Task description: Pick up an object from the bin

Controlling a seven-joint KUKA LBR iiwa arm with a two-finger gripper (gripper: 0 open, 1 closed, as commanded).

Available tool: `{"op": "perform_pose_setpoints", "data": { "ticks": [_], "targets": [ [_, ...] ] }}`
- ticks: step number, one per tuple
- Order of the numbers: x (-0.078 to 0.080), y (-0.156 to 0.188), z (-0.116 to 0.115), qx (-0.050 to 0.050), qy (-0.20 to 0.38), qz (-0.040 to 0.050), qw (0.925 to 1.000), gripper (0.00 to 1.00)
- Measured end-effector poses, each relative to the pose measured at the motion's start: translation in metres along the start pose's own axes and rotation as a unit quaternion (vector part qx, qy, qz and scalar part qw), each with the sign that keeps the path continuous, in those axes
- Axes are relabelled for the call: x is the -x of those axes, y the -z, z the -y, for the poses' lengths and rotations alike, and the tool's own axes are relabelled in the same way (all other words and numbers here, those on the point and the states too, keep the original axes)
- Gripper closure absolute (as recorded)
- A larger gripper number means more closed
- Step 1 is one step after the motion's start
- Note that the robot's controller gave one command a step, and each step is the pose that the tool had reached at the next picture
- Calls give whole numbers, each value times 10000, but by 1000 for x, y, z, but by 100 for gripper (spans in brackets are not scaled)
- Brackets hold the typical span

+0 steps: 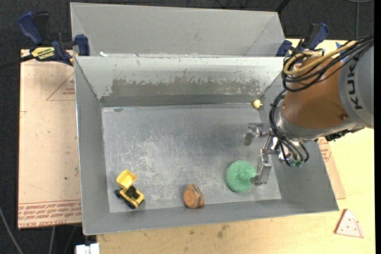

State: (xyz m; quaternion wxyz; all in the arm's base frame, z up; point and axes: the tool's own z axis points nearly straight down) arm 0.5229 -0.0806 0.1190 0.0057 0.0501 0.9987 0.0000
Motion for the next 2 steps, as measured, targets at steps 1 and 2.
{"op": "perform_pose_setpoints", "data": {
  "ticks": [1,2],
  "targets": [
    [-18,-37,-8,10,1413,-69,9899,0],
    [3,-49,-11,12,1390,-46,9903,100]
  ]
}}
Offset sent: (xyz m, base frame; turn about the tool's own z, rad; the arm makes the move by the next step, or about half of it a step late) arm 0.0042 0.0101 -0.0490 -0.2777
